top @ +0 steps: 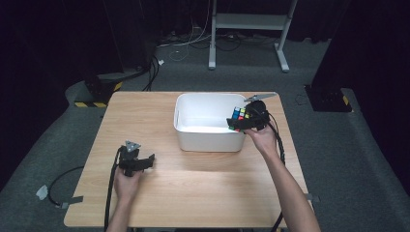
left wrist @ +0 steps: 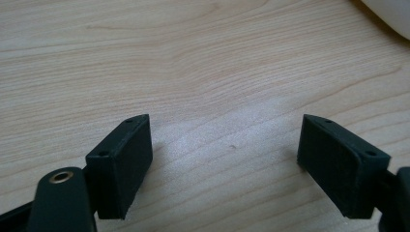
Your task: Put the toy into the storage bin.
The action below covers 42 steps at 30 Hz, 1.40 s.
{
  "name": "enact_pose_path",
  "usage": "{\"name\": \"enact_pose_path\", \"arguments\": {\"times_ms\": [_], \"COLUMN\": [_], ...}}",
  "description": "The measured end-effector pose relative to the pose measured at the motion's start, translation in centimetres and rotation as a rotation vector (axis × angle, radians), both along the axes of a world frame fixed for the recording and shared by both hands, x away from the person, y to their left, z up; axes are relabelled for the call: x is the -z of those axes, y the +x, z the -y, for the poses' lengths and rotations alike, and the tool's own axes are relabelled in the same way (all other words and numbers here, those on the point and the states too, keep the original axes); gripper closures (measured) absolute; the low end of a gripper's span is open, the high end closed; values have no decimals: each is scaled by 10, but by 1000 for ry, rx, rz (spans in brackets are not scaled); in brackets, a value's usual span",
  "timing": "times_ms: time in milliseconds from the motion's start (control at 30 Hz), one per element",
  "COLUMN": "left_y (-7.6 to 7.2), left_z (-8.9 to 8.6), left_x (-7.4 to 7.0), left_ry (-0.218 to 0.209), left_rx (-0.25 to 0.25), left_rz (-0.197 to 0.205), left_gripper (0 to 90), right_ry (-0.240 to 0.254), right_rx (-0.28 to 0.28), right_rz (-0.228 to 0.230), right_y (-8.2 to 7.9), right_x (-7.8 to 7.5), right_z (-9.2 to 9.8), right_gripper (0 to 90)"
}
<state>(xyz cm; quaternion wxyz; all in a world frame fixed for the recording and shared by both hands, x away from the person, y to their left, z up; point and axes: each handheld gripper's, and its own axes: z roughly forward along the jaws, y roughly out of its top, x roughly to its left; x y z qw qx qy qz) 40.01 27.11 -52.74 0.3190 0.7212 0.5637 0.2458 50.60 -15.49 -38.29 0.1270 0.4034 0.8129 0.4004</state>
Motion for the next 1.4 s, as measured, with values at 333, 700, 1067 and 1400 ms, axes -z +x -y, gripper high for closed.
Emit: {"name": "enact_pose_path", "arguments": {"times_ms": [333,700,1067,1400], "left_y": [0,0,0,0], "left_z": [0,0,0,0], "left_x": [0,0,0,0], "left_ry": [0,-2,0,0], "left_rx": [-1,-1,0,-1], "left_rz": [0,1,0,1], "left_gripper": [200,201,201,201], "right_ry": [26,51,101,136], "right_rx": [-3,-4,-4,2], "right_rz": [13,40,96,115], "right_y": [-2,-8,-22,-36], "right_x": [-1,-5,-14,-15], "right_z": [3,6,13,23], "right_gripper": [150,162,184,194]}}
